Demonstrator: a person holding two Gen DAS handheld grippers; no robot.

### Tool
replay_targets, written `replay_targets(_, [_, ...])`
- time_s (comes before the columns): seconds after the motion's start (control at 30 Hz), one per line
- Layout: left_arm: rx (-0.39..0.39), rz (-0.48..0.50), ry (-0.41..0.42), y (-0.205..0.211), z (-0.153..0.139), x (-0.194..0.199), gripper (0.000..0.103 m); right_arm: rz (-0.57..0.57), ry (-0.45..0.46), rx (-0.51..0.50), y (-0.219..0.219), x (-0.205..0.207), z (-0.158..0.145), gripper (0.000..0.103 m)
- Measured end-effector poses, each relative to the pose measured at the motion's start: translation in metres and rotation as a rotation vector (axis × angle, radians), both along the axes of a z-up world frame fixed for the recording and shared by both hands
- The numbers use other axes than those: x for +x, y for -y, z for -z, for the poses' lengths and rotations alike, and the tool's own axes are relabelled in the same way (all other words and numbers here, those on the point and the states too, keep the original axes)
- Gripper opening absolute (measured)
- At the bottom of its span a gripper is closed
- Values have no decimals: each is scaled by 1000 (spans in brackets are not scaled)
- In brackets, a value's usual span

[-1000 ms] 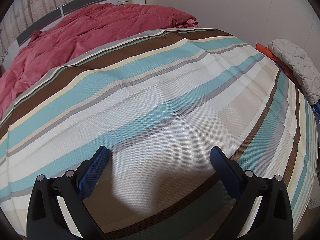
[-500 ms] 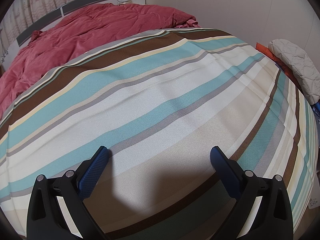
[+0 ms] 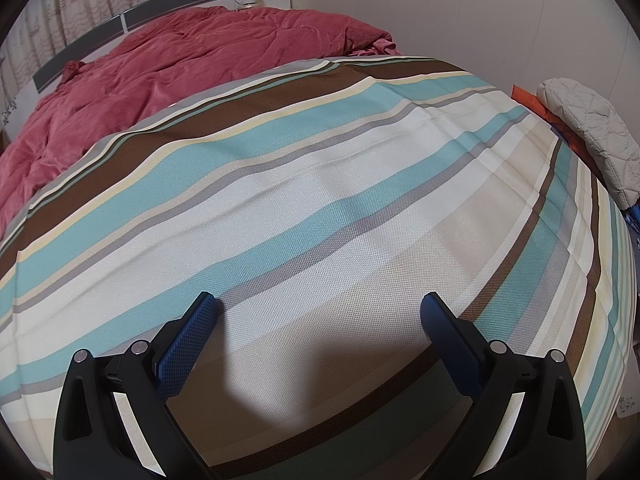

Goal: Fold large clothes

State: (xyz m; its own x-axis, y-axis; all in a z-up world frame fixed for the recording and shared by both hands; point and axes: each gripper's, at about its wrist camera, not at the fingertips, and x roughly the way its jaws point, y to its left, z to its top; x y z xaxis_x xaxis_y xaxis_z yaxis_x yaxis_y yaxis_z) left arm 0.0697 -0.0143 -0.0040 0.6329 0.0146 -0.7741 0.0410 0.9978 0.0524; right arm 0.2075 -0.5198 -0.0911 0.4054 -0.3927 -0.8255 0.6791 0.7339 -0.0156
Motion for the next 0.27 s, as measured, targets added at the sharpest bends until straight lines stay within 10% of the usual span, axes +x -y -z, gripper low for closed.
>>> replay_targets(0.27, [21, 32, 30, 12, -9, -9, 101, 0, 0, 0, 0, 0, 0, 100])
